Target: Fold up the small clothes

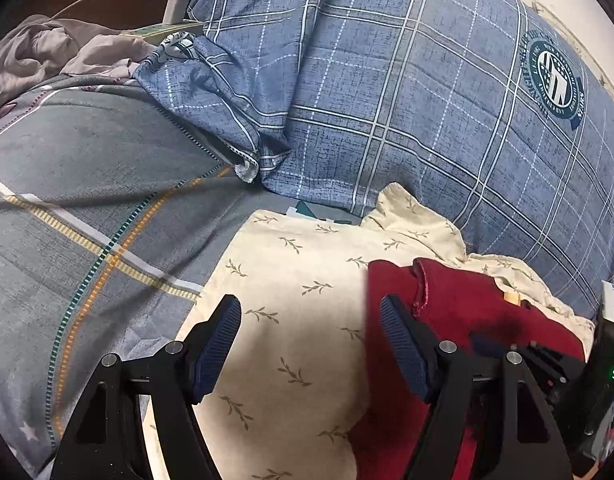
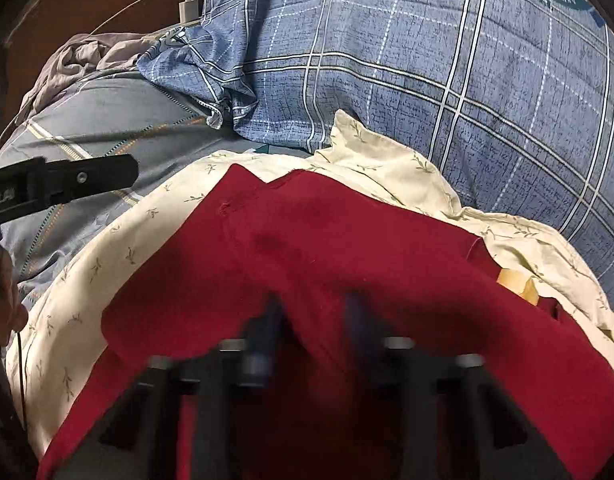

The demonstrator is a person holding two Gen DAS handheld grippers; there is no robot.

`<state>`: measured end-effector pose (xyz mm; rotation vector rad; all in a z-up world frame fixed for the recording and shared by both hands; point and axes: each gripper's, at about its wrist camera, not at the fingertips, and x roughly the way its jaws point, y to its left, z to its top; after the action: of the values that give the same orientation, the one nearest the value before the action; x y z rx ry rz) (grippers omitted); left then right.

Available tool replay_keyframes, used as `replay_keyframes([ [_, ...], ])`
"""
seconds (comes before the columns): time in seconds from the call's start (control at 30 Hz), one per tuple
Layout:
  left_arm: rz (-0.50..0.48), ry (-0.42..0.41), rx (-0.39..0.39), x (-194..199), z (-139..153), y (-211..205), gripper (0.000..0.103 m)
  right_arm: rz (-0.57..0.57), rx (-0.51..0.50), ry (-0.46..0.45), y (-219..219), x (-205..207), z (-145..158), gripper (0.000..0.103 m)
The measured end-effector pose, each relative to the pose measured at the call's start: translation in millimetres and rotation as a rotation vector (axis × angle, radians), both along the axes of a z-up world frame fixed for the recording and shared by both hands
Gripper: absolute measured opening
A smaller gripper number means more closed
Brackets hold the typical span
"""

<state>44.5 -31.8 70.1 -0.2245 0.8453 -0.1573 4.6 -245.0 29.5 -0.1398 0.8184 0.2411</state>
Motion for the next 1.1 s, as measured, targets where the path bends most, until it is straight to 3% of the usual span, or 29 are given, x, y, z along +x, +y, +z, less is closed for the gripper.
replay_keyframes([
  [0.23, 0.005, -0.045, -0.023, -9, 9, 4, 0.072, 0.064, 0.123, 0.018, -1, -47, 20, 0.007],
  [0.3, 0.001, -0.042, -0.022, -11, 7, 2, 0.072, 0.066, 0.096, 0.028, 11, -52, 9, 0.008],
  [0.4, -0.021, -0.032, -0.011, -13, 5, -4, 0.072, 0.027, 0.124, 0.031, 13, -54, -1, 0.018],
  [0.47, -0.040, -0.038, -0.004, -16, 5, -8, 0.072, 0.006, 0.221, 0.056, -3, -65, 8, 0.030],
  [0.5, -0.047, -0.040, -0.001, -16, 6, -10, 0.072, -0.011, 0.255, 0.053, -15, -73, 15, 0.044],
  [0.53, -0.059, -0.043, 0.003, -17, 7, -13, 0.072, -0.050, 0.267, 0.035, -29, -83, 22, 0.052],
  [0.63, -0.080, -0.045, 0.006, -19, 7, -19, 0.072, -0.239, 0.213, -0.048, -84, -114, 43, 0.063],
  [0.73, -0.097, -0.036, 0.015, -20, 4, -25, 0.072, -0.536, 0.176, -0.089, -157, -138, 50, 0.075],
  [0.83, -0.110, -0.024, 0.035, -21, -1, -35, 0.072, -0.730, 0.245, -0.029, -213, -139, 34, 0.075],
  [0.9, -0.119, -0.014, 0.042, -21, -5, -41, 0.072, -0.742, 0.311, 0.030, -233, -130, 17, 0.075],
  [0.97, -0.128, -0.016, 0.063, -21, -8, -46, 0.072, -0.715, 0.398, 0.087, -244, -120, -2, 0.068],
  [1.0, -0.132, -0.018, 0.073, -21, -8, -49, 0.072, -0.690, 0.442, 0.096, -247, -117, -7, 0.041],
  [1.03, -0.134, -0.020, 0.078, -21, -8, -50, 0.072, -0.666, 0.445, 0.084, -245, -117, -7, 0.029],
  [1.1, -0.138, -0.023, 0.084, -21, -10, -53, 0.072, -0.637, 0.347, 0.037, -238, -121, 5, 0.015],
])
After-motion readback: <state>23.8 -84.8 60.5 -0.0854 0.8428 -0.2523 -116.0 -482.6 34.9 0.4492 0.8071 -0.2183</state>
